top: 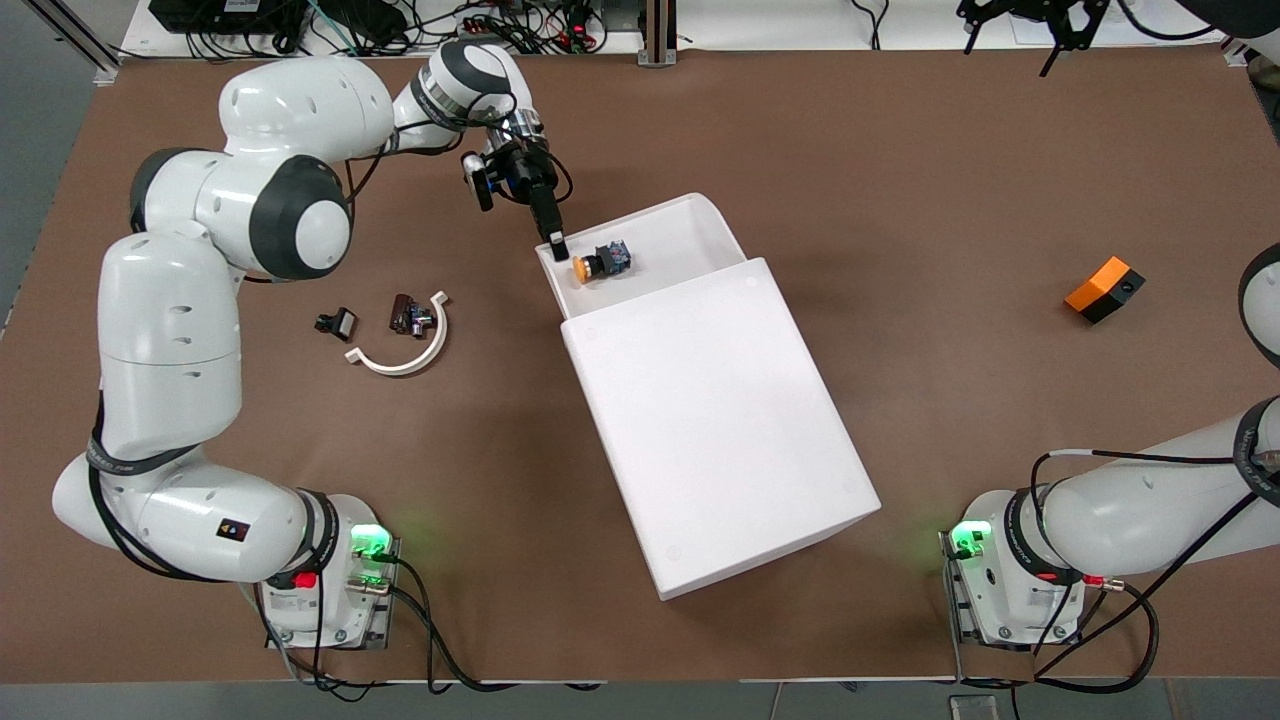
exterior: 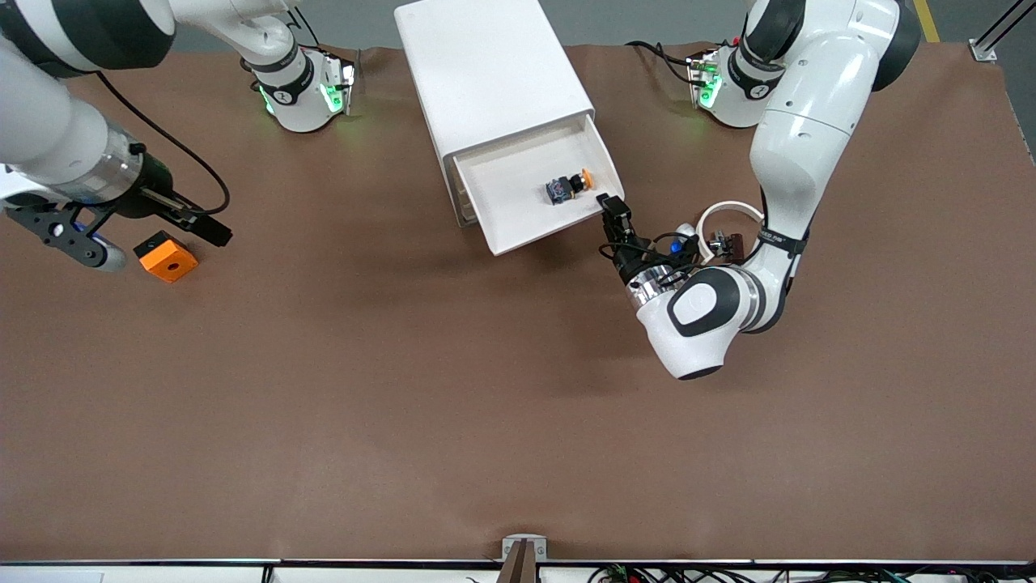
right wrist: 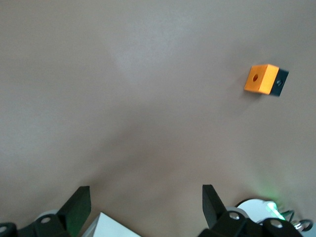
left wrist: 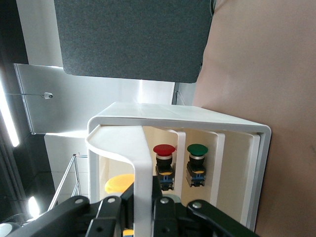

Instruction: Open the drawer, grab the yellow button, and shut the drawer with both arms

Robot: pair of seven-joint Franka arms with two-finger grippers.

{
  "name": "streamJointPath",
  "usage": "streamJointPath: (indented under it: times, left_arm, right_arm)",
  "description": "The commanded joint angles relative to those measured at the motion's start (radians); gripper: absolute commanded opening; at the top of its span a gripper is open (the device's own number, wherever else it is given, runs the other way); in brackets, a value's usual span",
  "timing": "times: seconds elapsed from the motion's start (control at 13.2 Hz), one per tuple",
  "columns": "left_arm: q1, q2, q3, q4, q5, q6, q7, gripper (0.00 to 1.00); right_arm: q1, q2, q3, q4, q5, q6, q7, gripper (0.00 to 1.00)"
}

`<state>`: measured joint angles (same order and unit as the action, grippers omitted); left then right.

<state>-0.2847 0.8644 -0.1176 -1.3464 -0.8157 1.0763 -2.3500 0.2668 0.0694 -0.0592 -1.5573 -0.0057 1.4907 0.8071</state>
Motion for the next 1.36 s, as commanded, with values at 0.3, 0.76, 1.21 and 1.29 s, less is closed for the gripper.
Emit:
streamJointPath:
  times: [0.3, 0.76, 1.21, 1.29]
  left_arm:
    - [-0.001, 0.005, 0.038, 0.015, 0.007, 0.048, -0.002, 1.0]
    - [0.004, -0.008, 0.03, 0.015, -0.079, 0.025, -0.003, 1.0]
    - [0.018, -0.064, 0.018, 0.016, -0.097, -0.016, 0.001, 1.0]
    - [0.019, -0.085, 0.013, 0.016, -0.094, -0.019, 0.014, 1.0]
  right_arm:
    - [0.175, 0.164, -0.005, 0.172, 0.059, -0.014, 0.432, 1.0]
    - [0.356, 0.246, -0.005, 0.183, 0.127, 0.054, 0.772, 1.0]
    - [0.476, 0.407, -0.005, 0.311, 0.208, 0.12, 1.086, 1.0]
    - [0.489, 0.43, -0.005, 0.321, 0.21, 0.131, 1.113, 1.0]
